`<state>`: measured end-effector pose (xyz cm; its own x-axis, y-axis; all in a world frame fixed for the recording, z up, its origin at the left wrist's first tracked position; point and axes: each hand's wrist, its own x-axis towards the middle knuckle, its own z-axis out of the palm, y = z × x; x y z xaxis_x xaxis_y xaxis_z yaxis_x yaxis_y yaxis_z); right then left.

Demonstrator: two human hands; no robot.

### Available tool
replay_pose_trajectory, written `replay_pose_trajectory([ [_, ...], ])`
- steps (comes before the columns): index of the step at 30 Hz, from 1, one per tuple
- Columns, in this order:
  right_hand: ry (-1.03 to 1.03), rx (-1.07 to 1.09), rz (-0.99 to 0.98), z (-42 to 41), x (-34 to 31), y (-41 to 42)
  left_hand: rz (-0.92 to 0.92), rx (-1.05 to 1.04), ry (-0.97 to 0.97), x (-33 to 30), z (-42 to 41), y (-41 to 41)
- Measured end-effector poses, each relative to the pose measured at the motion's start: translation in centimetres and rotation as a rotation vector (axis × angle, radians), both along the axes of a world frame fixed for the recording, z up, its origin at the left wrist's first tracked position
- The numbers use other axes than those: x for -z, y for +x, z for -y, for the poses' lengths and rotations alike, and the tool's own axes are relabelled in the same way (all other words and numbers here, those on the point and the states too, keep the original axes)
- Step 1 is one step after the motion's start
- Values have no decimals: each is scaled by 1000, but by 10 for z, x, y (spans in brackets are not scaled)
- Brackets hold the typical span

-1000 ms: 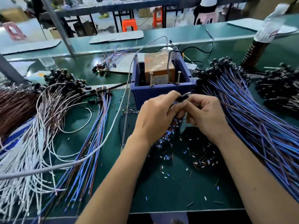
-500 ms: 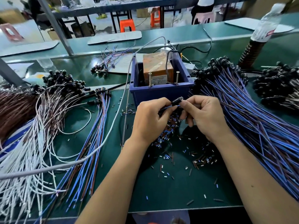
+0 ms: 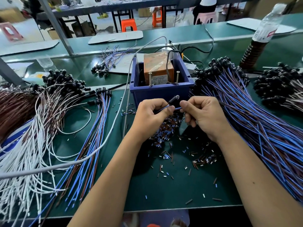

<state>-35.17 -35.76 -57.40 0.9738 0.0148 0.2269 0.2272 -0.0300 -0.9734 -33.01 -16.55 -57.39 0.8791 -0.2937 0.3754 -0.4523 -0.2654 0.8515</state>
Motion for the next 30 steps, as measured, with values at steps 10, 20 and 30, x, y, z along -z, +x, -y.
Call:
replay_pose_trajectory([
  [10,4,17,0,-1,0,1,-80,59,13,-6,-3,-1],
  [20,84,247,34,18,4,7,-115,-26,-208,-8,-17,3],
  [30,265,95,60,-36,5,-2,-117,20,-277,0,9,-1],
])
